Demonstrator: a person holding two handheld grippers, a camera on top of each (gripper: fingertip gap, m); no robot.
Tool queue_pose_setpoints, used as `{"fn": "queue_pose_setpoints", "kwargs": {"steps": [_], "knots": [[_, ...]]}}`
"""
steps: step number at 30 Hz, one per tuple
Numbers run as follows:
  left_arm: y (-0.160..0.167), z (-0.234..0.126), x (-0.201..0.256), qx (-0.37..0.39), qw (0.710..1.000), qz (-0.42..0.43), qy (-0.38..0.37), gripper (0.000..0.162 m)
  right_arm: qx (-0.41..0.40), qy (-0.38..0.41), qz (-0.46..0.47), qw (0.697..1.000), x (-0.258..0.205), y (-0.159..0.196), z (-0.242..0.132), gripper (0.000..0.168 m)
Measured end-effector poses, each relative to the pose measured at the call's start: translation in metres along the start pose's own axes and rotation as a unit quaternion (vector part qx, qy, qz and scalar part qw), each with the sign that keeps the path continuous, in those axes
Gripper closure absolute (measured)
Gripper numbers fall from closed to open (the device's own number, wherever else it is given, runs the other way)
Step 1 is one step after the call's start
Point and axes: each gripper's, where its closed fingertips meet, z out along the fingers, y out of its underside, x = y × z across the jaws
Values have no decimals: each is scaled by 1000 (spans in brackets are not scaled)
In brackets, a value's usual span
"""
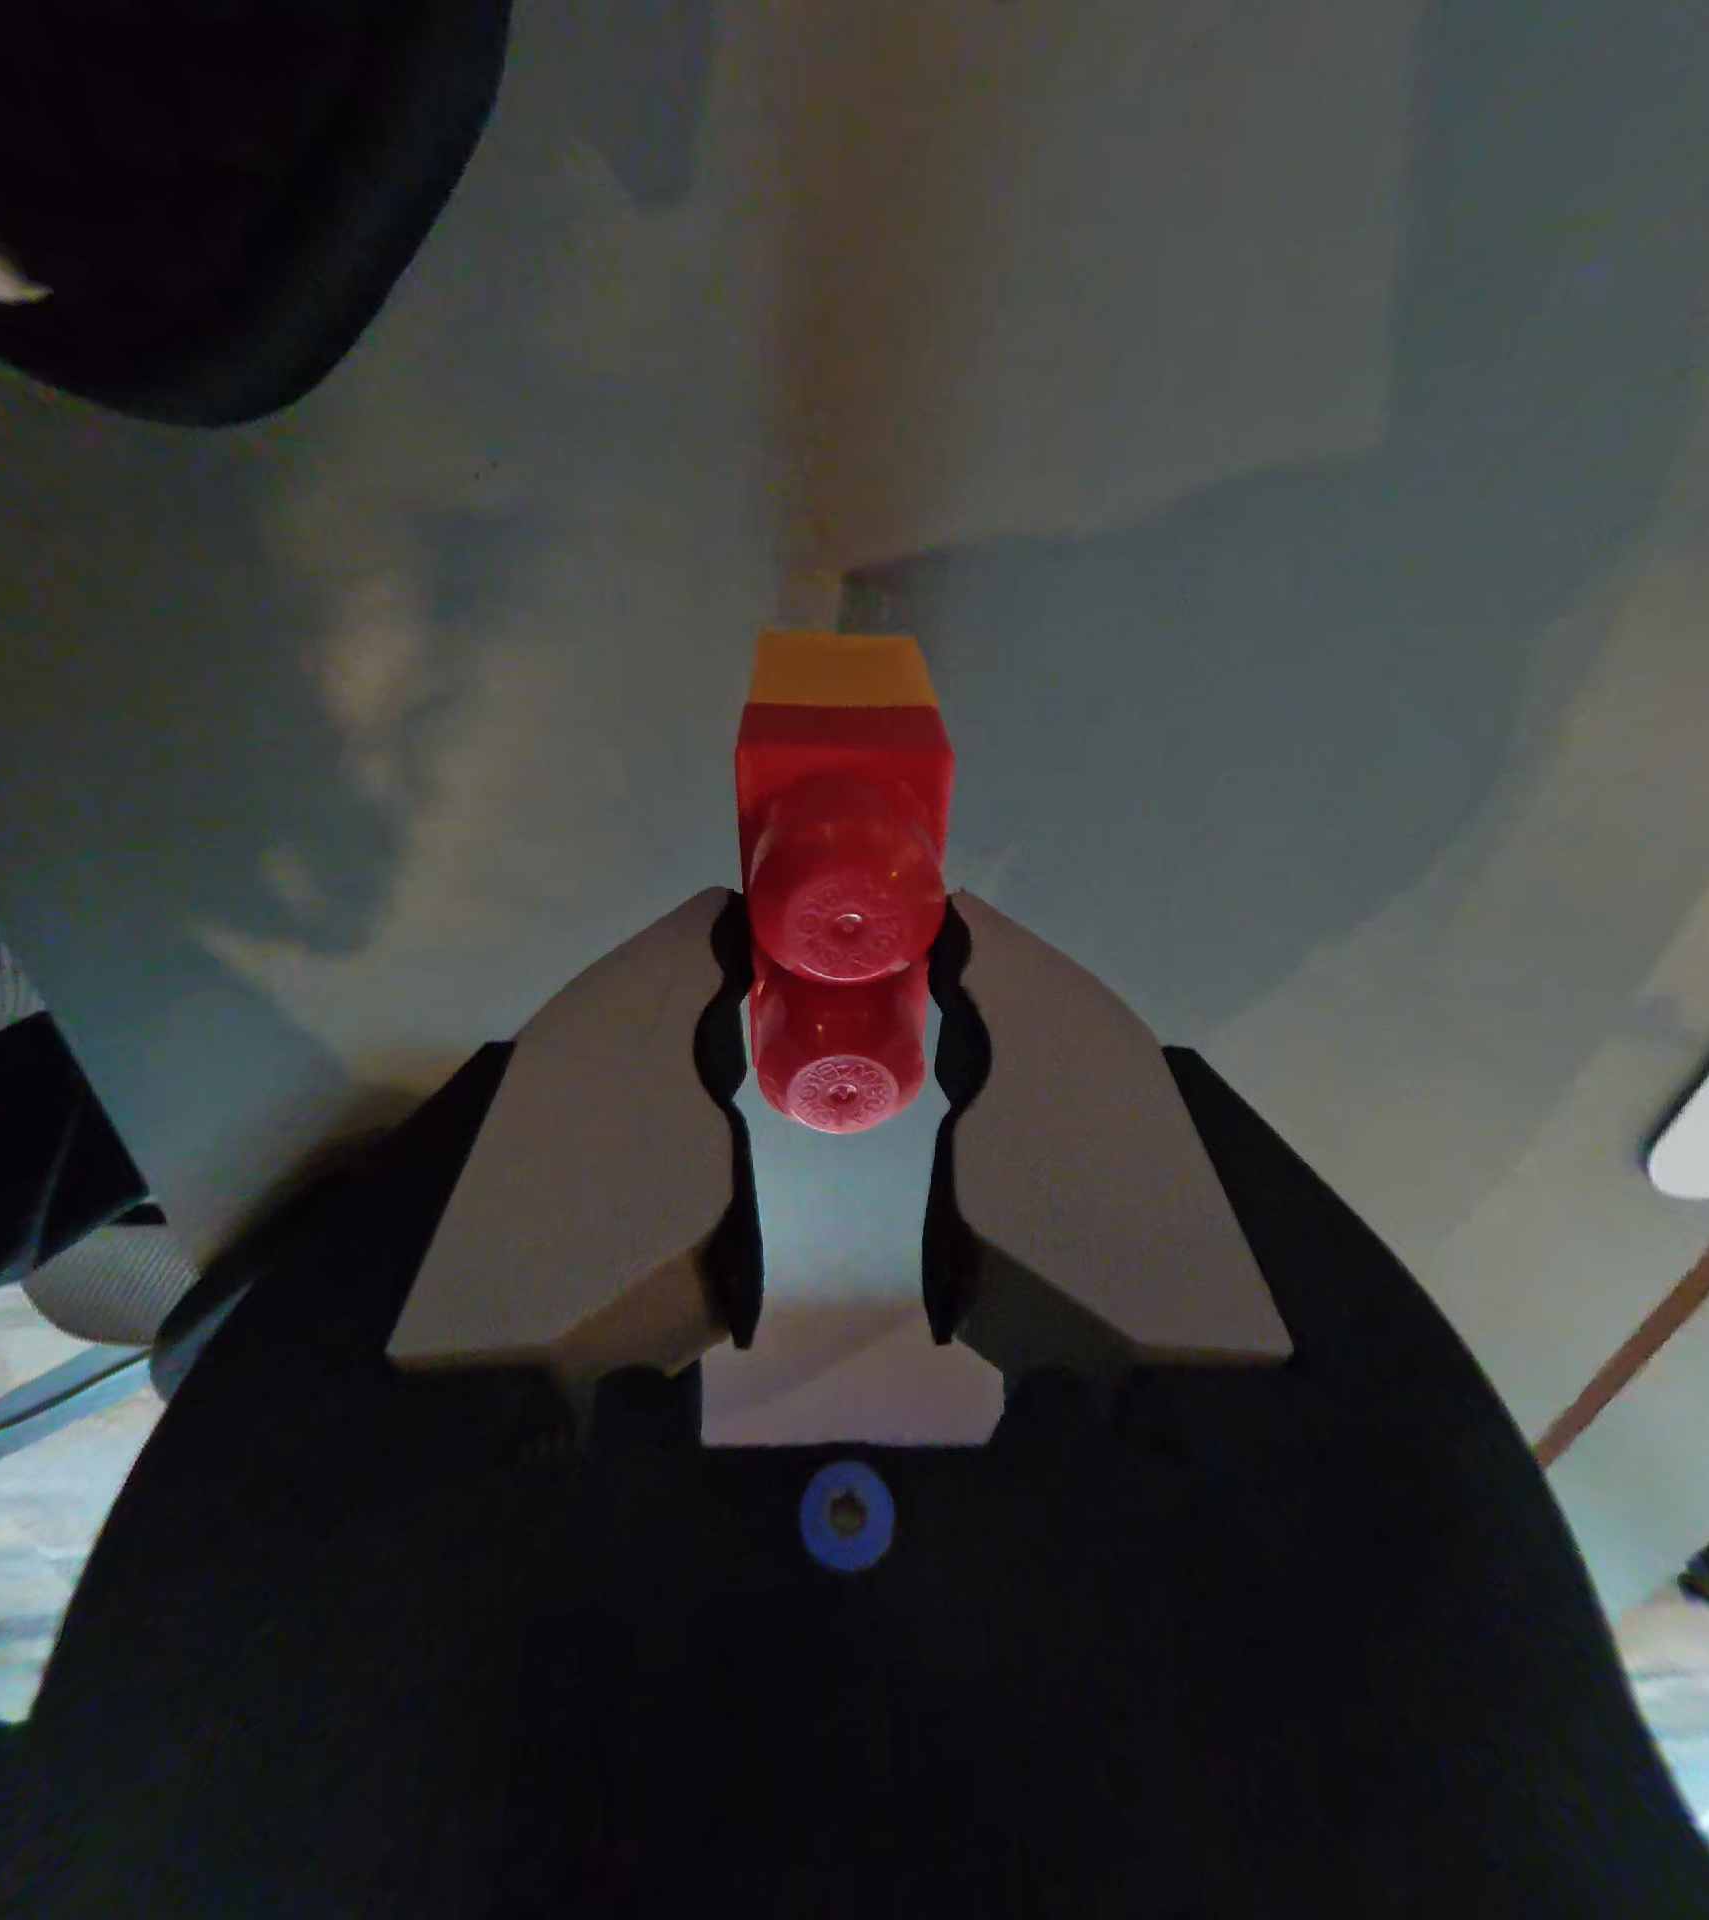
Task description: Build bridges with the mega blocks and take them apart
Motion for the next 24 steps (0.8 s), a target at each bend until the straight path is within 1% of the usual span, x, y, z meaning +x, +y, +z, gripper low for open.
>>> {"fn": "queue_pose_setpoints", "kwargs": {"steps": [3, 6, 9, 12, 15, 19, 21, 24], "knots": [[-1, -1, 1, 3, 1000, 5, -1, 99, 4, 7, 18, 1000, 0, 18, -26, 135], [-2, -2, 0, 7, 1000, 4, -3, 99, -1, 22, 58, 998, 7, 51, -52, 135], [-2, -2, 0, 9, 1000, 5, -3, 100, -27, 44, 124, 991, 19, 106, -77, 135], [-1, -2, 1, 6, 1000, 10, -5, 100, -52, 58, 217, 973, 32, 177, -100, 135], [-1, -1, 2, 6, 1000, 14, -5, 100, -76, 61, 318, 943, 37, 256, -120, 135], [-2, -2, 1, 10, 1000, 12, -6, 101, -109, 59, 439, 890, 34, 356, -132, 135], [-2, -3, 2, 12, 1000, 13, -6, 101, -123, 52, 490, 861, 30, 399, -131, 135], [-3, -3, 3, 16, 1000, 17, -5, 101, -131, 42, 554, 821, 28, 449, -121, 135]]}}
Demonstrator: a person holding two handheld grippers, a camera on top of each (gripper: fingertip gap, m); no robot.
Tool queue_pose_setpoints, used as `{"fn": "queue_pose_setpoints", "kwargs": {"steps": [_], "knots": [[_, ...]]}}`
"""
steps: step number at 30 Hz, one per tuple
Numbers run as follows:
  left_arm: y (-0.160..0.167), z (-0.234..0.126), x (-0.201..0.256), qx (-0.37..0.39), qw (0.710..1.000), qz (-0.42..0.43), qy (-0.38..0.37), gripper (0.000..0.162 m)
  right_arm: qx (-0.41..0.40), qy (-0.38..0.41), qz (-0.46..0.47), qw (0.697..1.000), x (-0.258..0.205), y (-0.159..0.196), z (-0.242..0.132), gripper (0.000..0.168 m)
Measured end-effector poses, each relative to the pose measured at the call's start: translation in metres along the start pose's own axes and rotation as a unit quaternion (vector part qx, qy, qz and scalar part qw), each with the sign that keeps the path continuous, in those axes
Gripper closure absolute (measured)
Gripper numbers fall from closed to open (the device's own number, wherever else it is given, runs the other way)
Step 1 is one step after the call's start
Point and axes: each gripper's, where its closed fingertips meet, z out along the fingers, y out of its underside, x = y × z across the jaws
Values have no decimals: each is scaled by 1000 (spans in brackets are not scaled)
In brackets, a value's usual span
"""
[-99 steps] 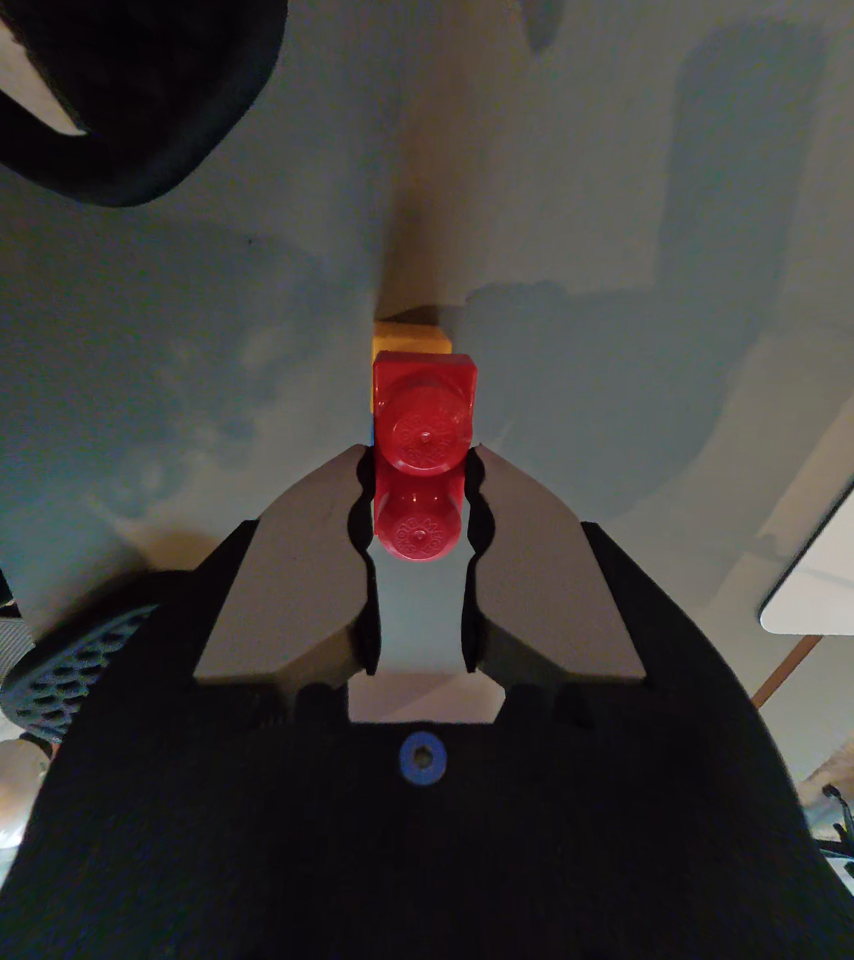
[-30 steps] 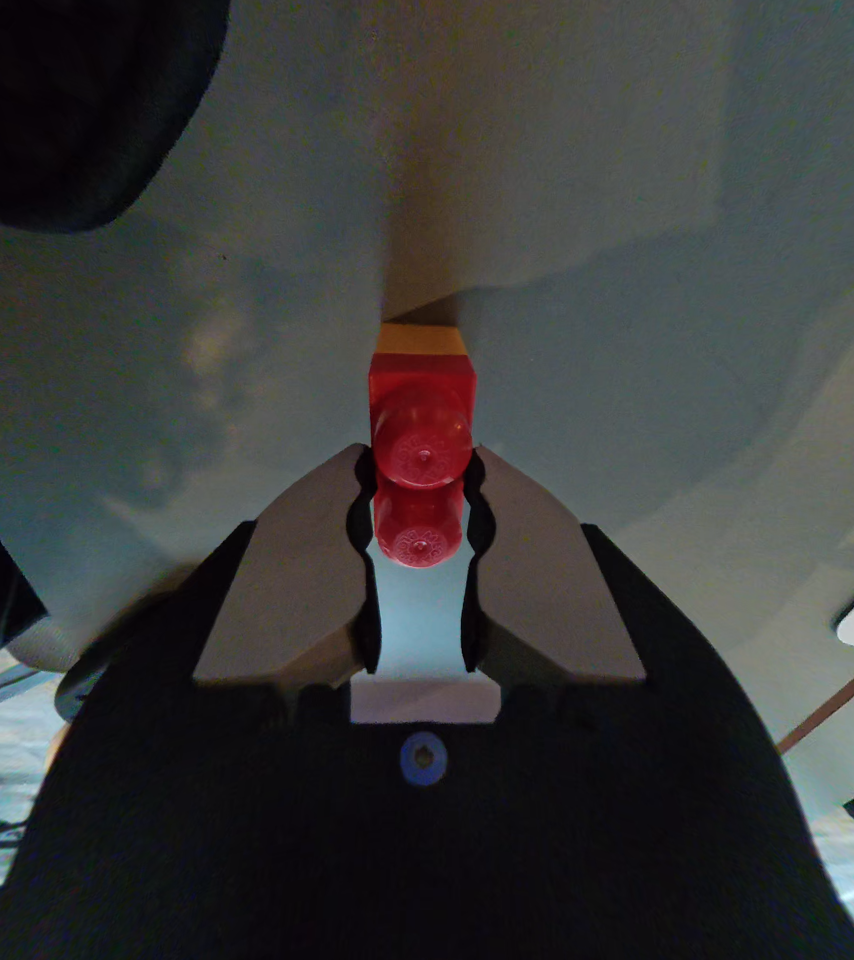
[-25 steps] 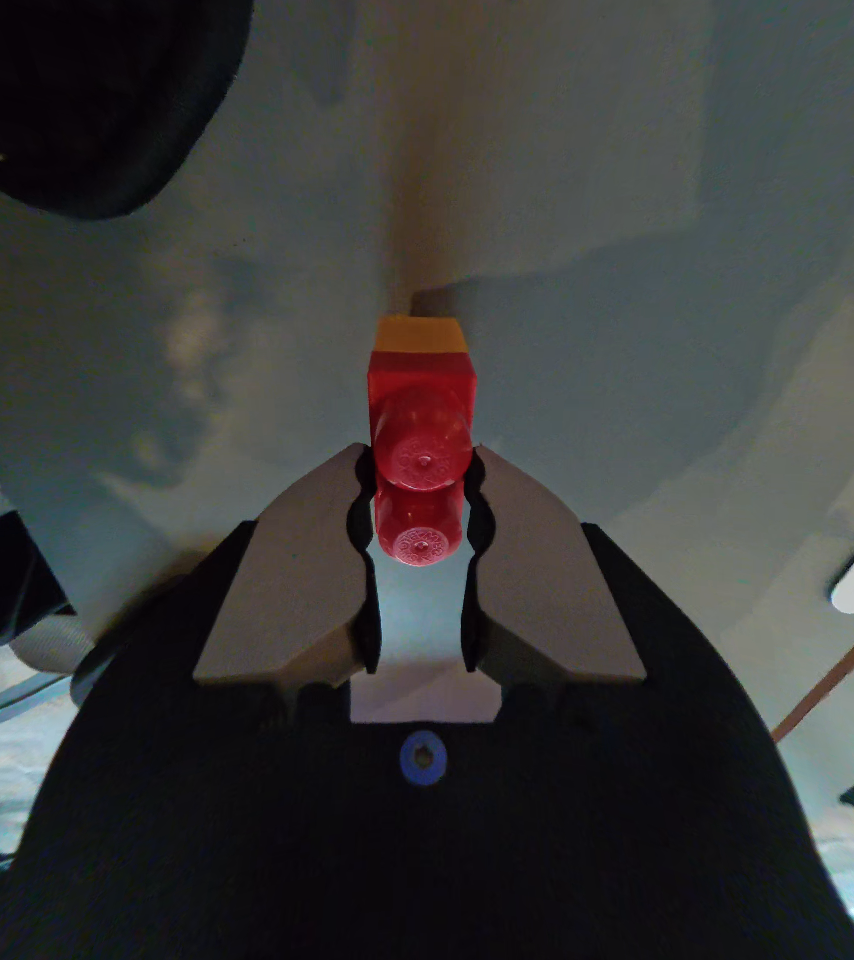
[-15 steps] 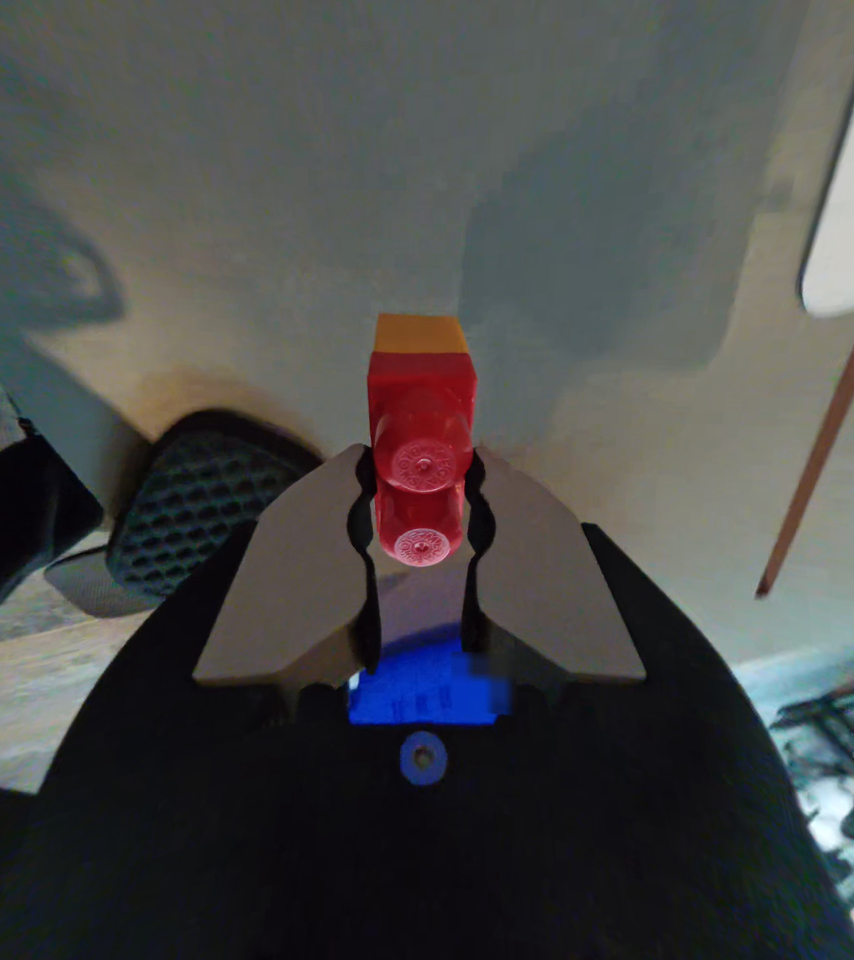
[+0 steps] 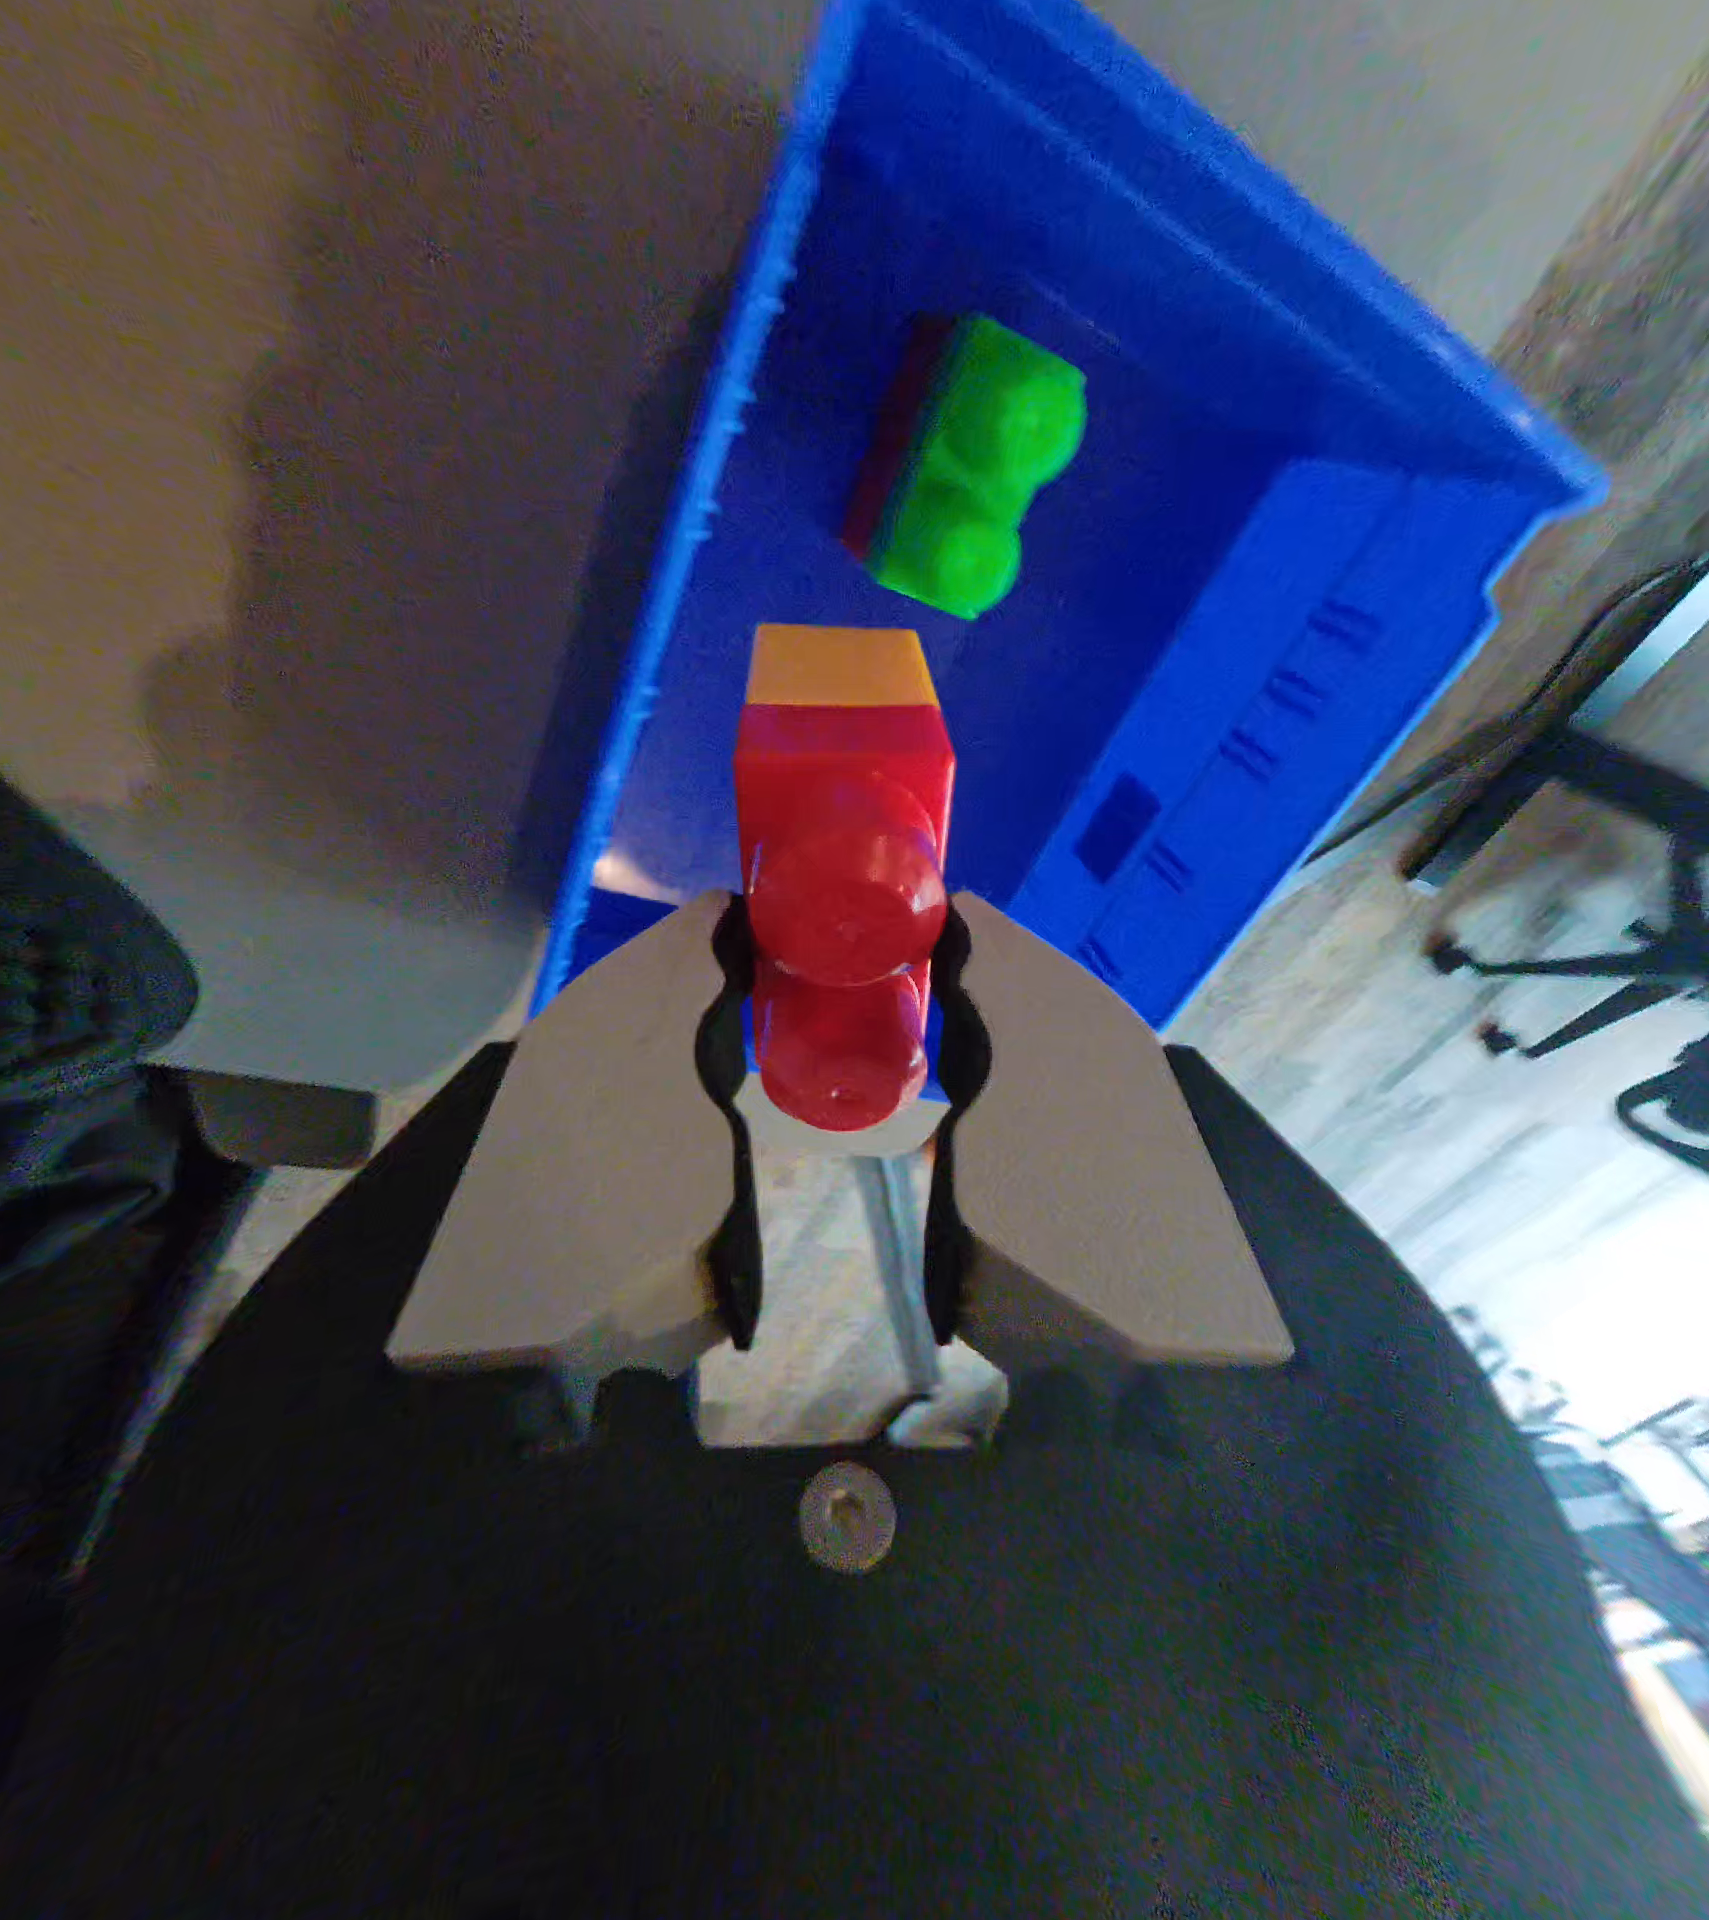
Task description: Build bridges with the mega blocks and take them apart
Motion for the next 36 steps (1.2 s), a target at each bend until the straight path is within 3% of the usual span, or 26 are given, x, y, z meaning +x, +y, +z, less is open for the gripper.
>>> {"fn": "queue_pose_setpoints", "kwargs": {"steps": [7, 17, 31, 36], "knots": [[-1, -1, 1, 3, 1000, 4, 2, 102, -25, -27, 122, 992, 57, 2, 56, 135], [-3, -2, 2, 12, 1000, 6, 5, 102, -30, -60, 190, 979, 79, -24, 114, 135], [0, -1, 5, 3, 1000, 12, 13, 102, -21, -74, 195, 978, 79, -37, 135, 135], [0, -1, 6, 3, 1000, 16, 13, 102, -7, -72, 195, 978, 80, -37, 129, 125]]}}
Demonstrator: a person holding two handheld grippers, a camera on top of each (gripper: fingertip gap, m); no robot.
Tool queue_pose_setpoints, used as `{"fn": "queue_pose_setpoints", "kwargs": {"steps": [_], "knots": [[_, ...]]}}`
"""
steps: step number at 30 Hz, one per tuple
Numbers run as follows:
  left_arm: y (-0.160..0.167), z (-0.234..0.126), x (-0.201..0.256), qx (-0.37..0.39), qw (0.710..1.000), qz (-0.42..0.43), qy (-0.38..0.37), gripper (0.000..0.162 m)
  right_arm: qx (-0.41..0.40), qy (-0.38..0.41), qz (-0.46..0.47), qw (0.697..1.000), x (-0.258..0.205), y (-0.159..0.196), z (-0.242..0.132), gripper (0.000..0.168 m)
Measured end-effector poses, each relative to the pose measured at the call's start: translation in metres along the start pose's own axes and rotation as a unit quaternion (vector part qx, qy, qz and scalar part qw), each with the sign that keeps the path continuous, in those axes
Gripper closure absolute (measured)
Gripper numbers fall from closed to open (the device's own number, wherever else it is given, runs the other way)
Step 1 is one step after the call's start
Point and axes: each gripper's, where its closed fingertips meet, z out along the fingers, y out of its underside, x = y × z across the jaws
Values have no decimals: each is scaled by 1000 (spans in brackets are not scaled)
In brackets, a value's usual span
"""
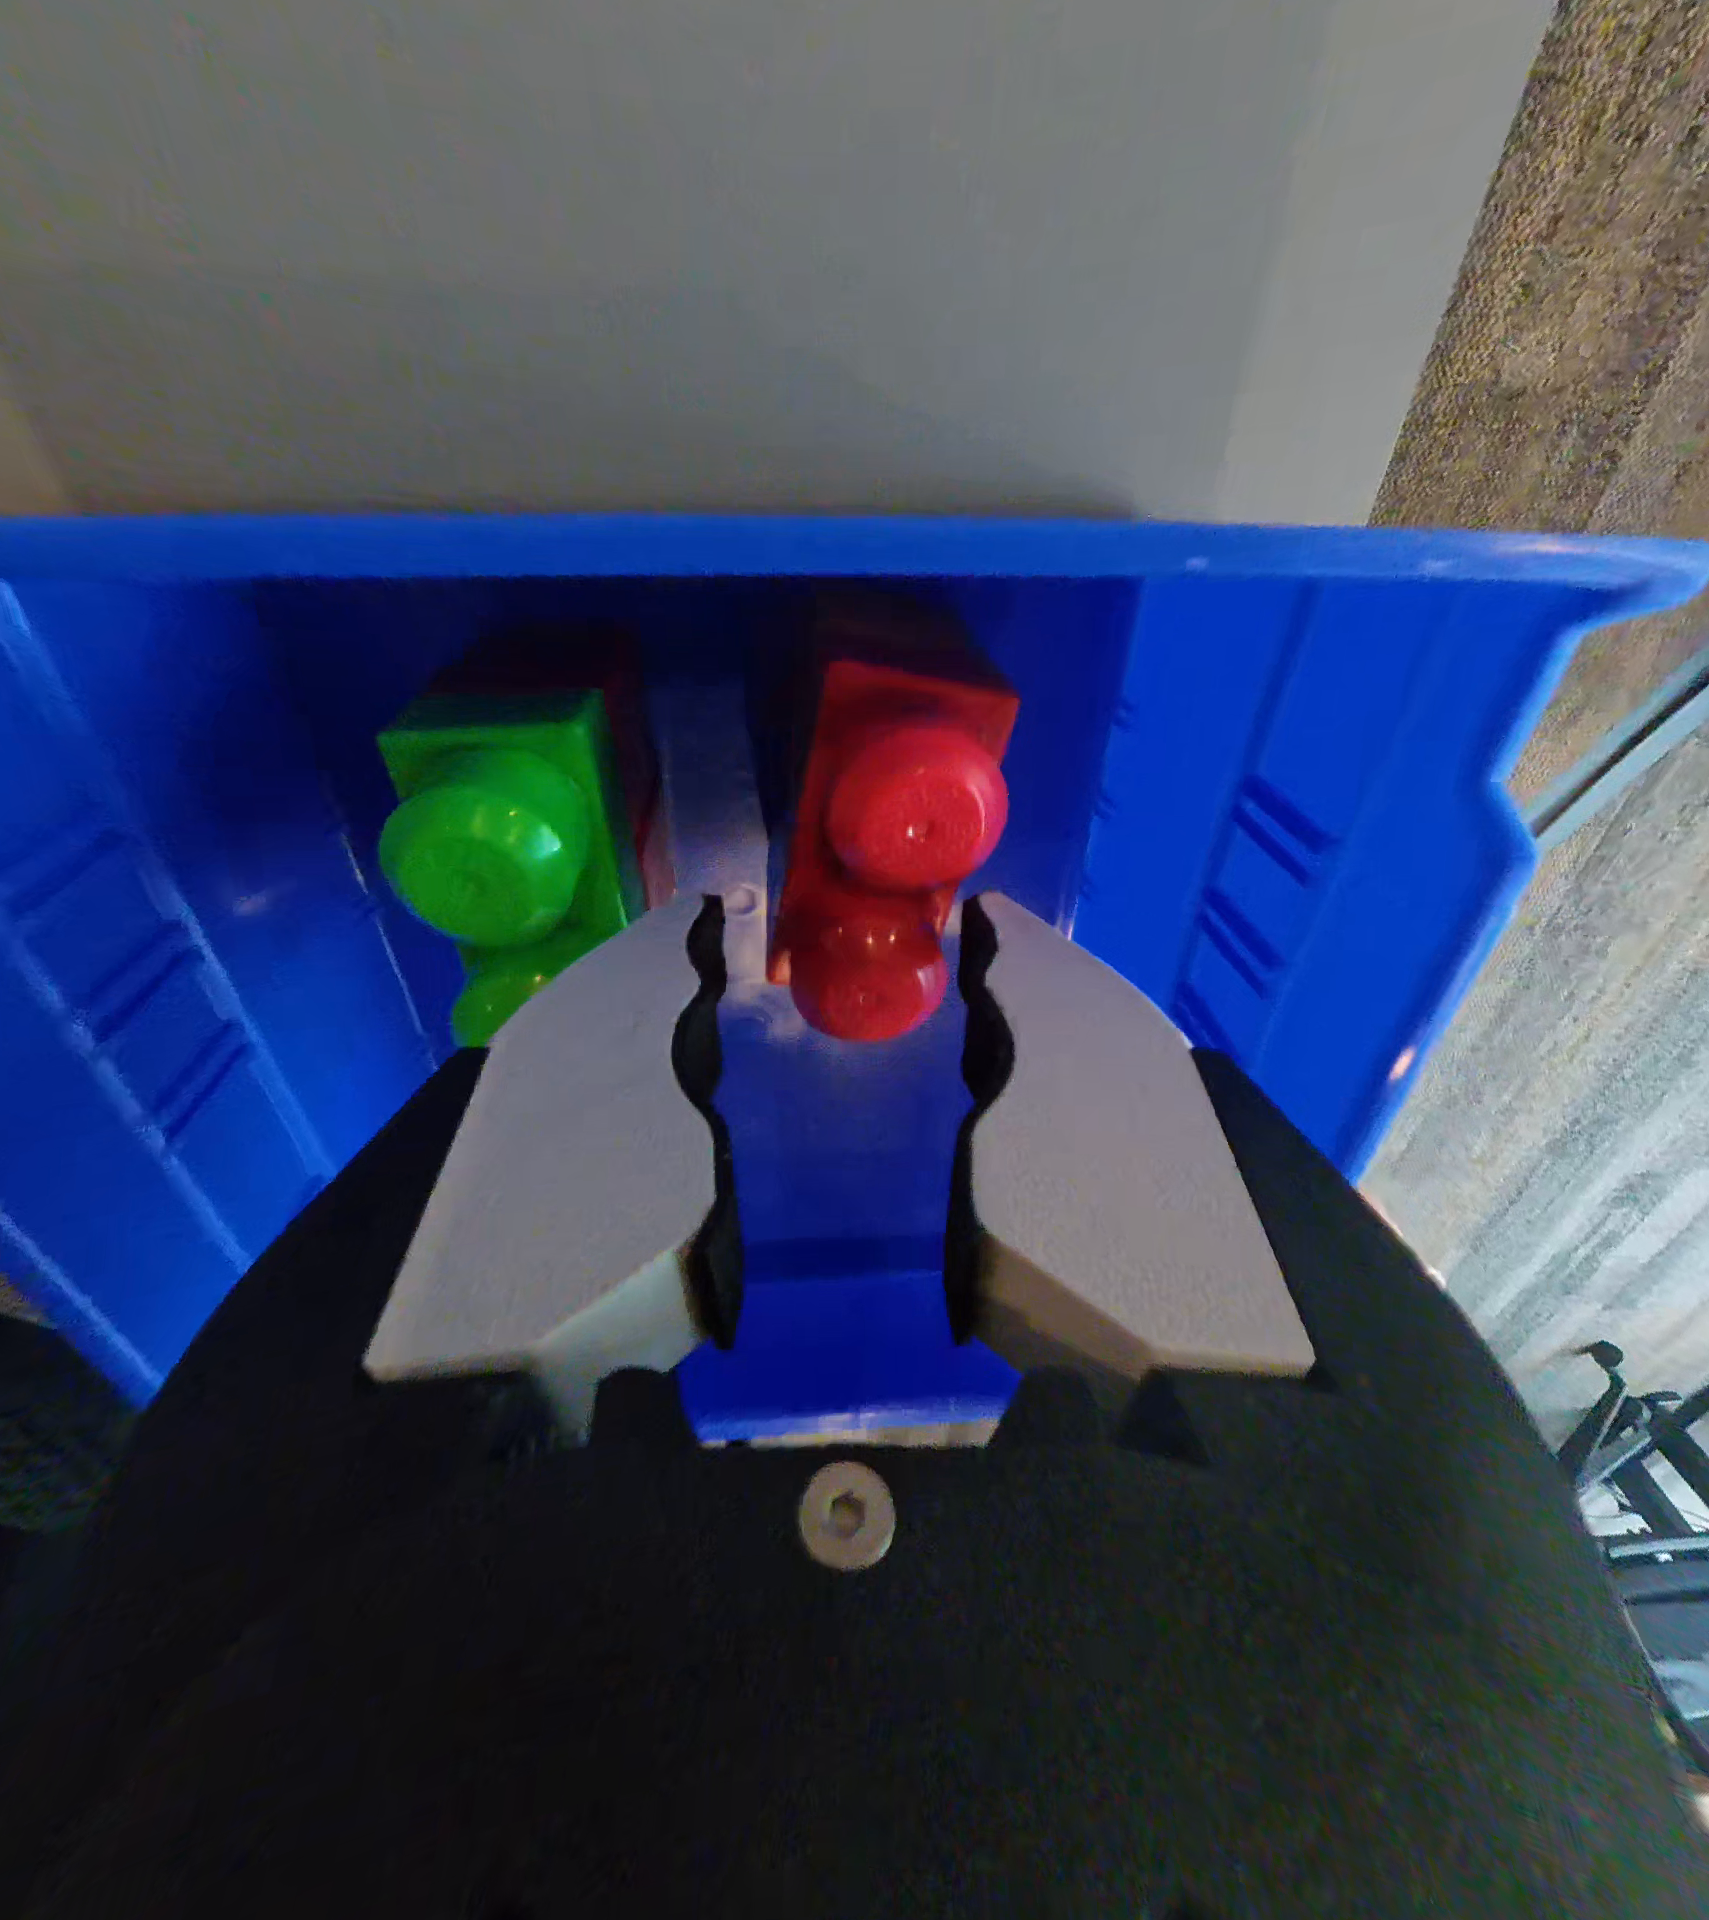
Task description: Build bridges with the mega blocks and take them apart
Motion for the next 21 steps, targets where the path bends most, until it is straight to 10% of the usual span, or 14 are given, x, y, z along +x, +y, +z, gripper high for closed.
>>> {"fn": "queue_pose_setpoints", "kwargs": {"steps": [10, 21], "knots": [[2, 1, 0, -7, 1000, 5, -3, 102, 180, 51, -70, 980, -34, -11, -108, 116], [1, 1, -5, -4, 1000, -1, -13, 102, 488, -54, -240, 837, -249, 48, -193, 113]]}}
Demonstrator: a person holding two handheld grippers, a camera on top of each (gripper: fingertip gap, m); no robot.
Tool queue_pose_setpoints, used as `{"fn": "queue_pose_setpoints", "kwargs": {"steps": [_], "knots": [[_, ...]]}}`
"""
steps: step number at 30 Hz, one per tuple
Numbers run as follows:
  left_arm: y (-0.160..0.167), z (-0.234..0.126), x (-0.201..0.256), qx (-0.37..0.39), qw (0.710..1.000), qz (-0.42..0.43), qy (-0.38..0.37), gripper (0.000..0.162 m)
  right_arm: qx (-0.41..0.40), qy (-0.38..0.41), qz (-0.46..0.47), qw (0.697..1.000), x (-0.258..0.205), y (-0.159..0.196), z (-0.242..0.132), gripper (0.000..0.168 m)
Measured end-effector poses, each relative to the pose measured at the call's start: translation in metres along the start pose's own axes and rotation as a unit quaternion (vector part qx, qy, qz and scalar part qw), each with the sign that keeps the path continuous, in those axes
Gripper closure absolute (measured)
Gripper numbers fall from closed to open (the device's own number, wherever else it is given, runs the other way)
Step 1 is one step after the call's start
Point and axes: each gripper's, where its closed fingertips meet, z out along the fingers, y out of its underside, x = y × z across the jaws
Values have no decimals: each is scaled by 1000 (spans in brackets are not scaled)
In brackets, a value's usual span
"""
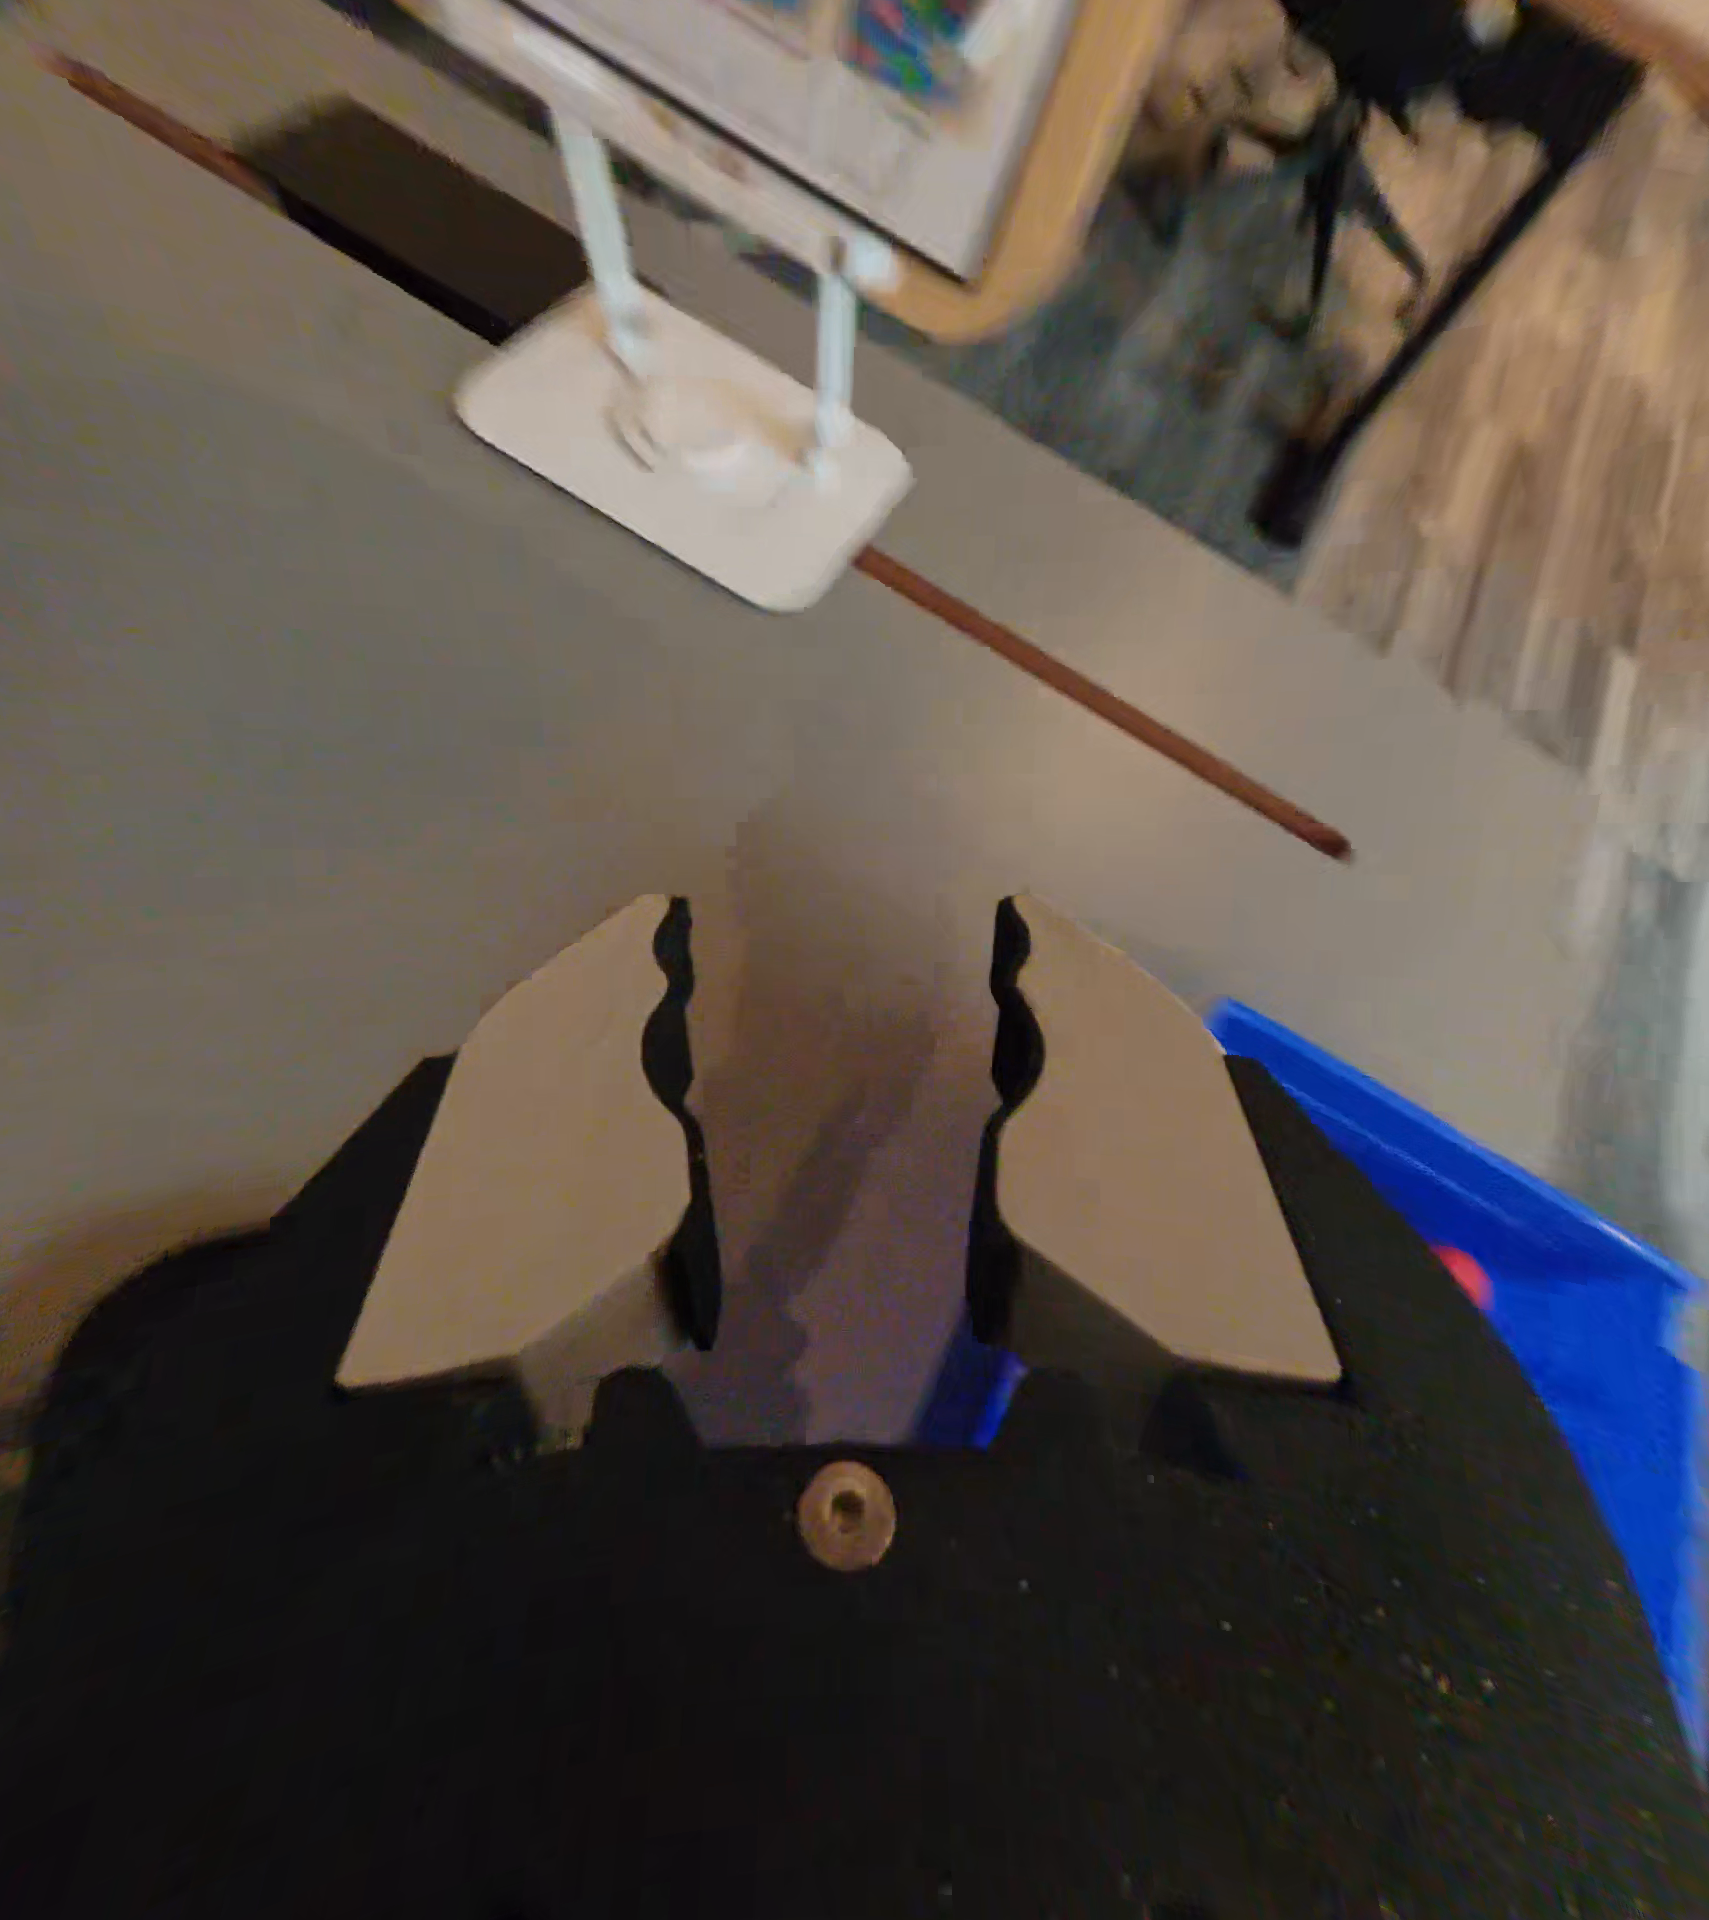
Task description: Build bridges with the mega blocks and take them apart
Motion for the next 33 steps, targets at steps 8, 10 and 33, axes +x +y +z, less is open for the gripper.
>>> {"fn": "queue_pose_setpoints", "kwargs": {"steps": [8, 10, 33], "knots": [[-12, -6, -9, 22, 999, -12, -27, 103, 169, -83, 16, 982, -135, 6, 31, 116], [-24, -16, -14, 29, 998, -10, -45, 103, 212, -84, 9, 974, -154, 8, 46, 117], [39, -287, -177, -491, 817, -88, -290, 112, 287, -139, 104, 942, -160, 28, 66, 128]]}}
